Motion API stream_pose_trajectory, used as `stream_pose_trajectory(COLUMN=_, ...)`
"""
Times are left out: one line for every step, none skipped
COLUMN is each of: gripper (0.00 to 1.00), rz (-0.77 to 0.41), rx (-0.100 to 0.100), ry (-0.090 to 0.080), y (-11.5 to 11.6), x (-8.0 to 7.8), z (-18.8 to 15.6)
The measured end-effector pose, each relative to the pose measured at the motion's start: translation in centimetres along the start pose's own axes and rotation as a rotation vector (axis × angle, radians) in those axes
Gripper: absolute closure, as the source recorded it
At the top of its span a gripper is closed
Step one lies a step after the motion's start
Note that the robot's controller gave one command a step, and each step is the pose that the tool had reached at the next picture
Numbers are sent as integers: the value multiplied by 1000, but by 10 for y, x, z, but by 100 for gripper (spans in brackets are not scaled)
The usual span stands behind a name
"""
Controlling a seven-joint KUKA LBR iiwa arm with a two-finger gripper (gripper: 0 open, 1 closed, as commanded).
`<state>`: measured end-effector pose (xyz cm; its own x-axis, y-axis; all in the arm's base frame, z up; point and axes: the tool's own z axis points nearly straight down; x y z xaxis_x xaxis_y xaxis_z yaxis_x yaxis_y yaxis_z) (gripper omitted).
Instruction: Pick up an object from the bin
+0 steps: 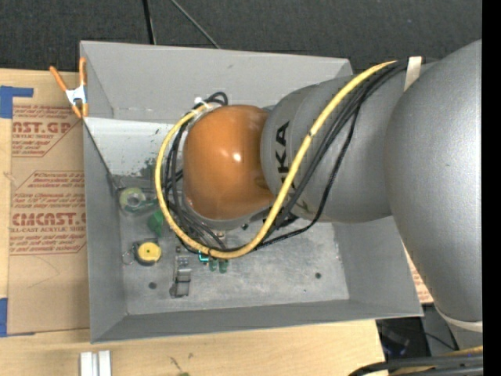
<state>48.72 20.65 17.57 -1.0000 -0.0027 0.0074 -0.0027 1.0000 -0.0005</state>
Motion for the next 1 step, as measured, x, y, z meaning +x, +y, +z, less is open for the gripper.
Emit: stream_pose_trajectory(gripper=0, rz=-337, rx=-1, ry=-11, y=-4, x=-49, z=102)
